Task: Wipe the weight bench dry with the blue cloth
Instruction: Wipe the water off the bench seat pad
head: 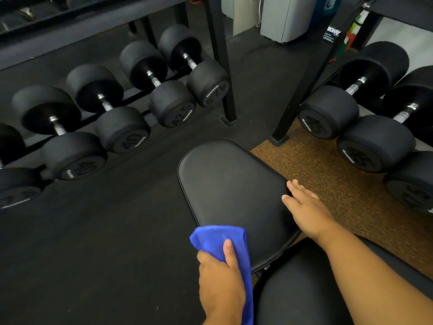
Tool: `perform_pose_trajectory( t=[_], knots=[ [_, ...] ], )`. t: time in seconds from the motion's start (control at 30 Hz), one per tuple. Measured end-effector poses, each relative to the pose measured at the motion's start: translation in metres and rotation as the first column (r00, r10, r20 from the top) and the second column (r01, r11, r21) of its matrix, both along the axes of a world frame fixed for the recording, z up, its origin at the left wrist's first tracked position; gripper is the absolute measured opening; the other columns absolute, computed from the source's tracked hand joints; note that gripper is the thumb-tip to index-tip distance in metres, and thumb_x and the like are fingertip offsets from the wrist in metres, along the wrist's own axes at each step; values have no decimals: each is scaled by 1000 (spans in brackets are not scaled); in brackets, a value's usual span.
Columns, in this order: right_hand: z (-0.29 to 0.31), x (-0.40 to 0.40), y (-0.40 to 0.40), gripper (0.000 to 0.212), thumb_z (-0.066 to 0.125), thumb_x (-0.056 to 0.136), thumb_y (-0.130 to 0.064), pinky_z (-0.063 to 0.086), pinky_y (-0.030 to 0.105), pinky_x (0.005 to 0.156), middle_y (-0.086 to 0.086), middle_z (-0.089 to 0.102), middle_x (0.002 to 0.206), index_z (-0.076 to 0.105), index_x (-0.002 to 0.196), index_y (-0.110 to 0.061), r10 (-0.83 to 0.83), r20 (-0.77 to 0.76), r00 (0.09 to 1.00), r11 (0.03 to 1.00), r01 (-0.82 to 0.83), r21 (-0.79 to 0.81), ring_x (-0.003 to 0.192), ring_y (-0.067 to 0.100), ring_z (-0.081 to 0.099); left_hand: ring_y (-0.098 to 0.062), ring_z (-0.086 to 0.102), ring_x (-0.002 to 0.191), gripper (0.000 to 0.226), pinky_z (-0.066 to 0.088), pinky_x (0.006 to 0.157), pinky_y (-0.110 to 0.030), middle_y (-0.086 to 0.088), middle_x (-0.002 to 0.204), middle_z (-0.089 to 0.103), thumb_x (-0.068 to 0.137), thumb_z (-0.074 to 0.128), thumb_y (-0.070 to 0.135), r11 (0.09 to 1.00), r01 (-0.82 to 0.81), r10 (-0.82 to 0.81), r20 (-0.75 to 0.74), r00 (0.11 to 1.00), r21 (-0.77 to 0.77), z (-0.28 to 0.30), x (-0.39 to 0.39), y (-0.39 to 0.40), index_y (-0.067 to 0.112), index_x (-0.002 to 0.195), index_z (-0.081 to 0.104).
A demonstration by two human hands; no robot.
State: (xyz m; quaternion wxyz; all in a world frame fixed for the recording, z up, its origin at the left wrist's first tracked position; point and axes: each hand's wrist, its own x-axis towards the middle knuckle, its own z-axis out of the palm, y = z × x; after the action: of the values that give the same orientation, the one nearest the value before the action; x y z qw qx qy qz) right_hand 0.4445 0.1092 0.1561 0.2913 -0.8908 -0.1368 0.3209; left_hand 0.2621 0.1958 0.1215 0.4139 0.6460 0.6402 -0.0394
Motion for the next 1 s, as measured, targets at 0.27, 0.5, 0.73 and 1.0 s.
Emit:
perform_pose_trajectory(
  t=[0.27,0.5,0.73,1.0],
  knots=[
    [0,-2,-2,55,38,101,-37,5,34,117,-14,9,161,22,153,-28,-5,-32,999,1000,6,27,147,4,0,-23,57,88,59,42,74,-32,-6,98,62,93,31,61,983,171,-176,-89,980,-59,8,-15,9,10,121,43],
    [4,-5,-4,54,36,101,-38,5,35,117,-16,10,160,24,152,-29,-18,-65,998,999,21,36,147,3,-2,-22,60,107,53,43,82,-30,-6,113,64,96,31,57,928,363,-374,-192,907,-89,17,-26,16,16,126,47],
    [10,-32,-12,53,39,101,-34,7,29,116,-15,11,160,24,152,-28,29,30,999,999,-30,35,146,3,-3,-24,62,110,66,40,77,-31,-7,115,65,92,39,62,908,397,-419,-253,872,-133,13,-20,-5,10,131,30],
    [35,-84,-38,49,44,100,-34,13,20,110,-11,19,158,33,148,-35,32,53,998,989,-39,144,146,4,6,-32,60,102,34,38,70,-33,-12,109,63,98,37,48,897,406,-371,-206,906,174,26,-17,35,15,98,46]
  ],
)
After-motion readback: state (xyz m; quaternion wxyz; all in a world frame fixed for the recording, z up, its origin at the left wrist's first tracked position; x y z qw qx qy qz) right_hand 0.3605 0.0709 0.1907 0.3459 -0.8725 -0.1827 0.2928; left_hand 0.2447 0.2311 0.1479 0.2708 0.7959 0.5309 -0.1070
